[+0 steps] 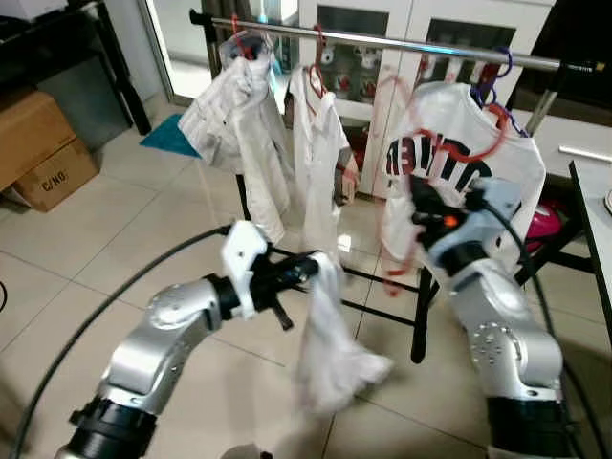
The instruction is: Hang hanger
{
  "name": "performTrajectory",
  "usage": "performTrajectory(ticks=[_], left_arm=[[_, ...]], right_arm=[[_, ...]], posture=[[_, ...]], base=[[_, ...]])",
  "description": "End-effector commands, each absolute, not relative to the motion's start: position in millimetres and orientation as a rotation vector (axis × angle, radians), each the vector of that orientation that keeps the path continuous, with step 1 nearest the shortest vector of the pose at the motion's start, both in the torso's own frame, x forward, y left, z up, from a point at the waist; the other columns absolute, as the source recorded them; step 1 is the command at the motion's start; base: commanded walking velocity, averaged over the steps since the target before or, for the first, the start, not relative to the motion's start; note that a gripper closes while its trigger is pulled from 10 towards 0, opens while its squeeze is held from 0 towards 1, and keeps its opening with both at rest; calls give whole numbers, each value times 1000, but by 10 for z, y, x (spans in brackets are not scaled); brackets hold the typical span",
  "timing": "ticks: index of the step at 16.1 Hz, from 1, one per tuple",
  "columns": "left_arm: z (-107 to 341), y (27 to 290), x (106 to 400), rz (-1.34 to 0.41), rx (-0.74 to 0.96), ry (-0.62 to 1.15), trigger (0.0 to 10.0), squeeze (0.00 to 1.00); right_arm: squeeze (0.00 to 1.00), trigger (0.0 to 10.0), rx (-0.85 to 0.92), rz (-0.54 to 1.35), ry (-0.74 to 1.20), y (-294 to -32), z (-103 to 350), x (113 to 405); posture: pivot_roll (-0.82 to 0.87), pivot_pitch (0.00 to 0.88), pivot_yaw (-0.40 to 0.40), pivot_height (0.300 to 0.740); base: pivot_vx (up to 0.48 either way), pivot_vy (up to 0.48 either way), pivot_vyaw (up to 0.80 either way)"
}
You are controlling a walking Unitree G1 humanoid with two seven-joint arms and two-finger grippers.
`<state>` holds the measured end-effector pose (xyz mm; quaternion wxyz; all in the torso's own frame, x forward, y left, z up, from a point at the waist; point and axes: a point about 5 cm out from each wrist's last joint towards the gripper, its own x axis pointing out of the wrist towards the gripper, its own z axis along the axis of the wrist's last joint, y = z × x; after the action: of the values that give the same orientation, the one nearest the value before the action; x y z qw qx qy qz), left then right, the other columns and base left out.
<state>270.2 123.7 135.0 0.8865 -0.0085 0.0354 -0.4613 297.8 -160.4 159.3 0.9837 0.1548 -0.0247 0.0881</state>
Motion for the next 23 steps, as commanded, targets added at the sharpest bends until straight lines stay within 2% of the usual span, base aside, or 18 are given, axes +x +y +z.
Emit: performTrajectory(ticks=[1, 2, 3, 4, 5, 7, 8, 10, 11, 14, 15, 17, 23], left_arm=[[1409, 1391, 2744, -831, 16, 40, 0, 0], [1364, 1554, 2780, -657, 29, 48, 0, 0], [1338, 1679, 2772, -530, 15, 48, 4549, 0], [1312, 1790, 2725, -413, -16, 51, 10000, 0], [1302, 1827, 2690, -360, -37, 54, 10000, 0], [1259, 1811, 2639, -292, -45, 71, 10000, 0], [1269, 1754, 2674, -268, -36, 18, 10000, 75], [1271, 1687, 2710, -243, -79, -4, 10000, 75], [1277, 1643, 2723, -208, -89, -32, 10000, 110], [1279, 1589, 2685, -196, -121, -36, 10000, 82], [1255, 1576, 2661, -195, -111, -16, 10000, 71], [1228, 1587, 2653, -189, -87, 32, 10000, 0], [1234, 1579, 2697, -241, -21, 43, 10000, 0]], right_arm=[[0, 4980, 250, 147, 24, -1626, 1502, 2970], [0, 10000, 188, 150, 83, -1616, 1417, 2933], [0, 10000, 183, 156, 104, -1588, 1379, 2876], [0, 10000, 132, 149, 93, -1558, 1361, 2806], [0, 10000, 85, 133, 67, -1543, 1374, 2776], [0, 10000, 134, 151, -9, -1466, 1448, 2746], [0, 10000, 188, 141, -45, -1466, 1484, 2748], [0, 10000, 211, 144, -89, -1451, 1507, 2747], [0, 10000, 176, 157, -90, -1414, 1500, 2733], [0, 10000, 155, 157, -73, -1397, 1488, 2729], [0, 10000, 159, 166, -38, -1398, 1451, 2750], [0, 10000, 156, 200, -49, -1367, 1458, 2765], [0, 10000, 148, 140, -18, -1395, 1393, 2745]], posture=[[4, 0, 18, 740], [4, 0, 12, 740], [10, 0, -5, 740], [14, 0, -6, 740], [11, 0, -3, 740], [-2, 0, 17, 740], [0, 0, 21, 740], [-1, 0, 24, 740], [-4, 0, 19, 740], [-6, 0, 12, 740], [7, 0, -13, 740], [15, 0, -15, 740], [-6, 0, 12, 740]], base=[[0, 0, 0], [0, 0, 0], [0, 0, 0], [0, 0, -800], [0, 0, -800], [0, 0, -800], [0, 0, -800], [0, 0, -800], [0, 0, -800], [0, 0, -800], [0, 0, -800], [0, 0, -800], [0, 0, -800]])
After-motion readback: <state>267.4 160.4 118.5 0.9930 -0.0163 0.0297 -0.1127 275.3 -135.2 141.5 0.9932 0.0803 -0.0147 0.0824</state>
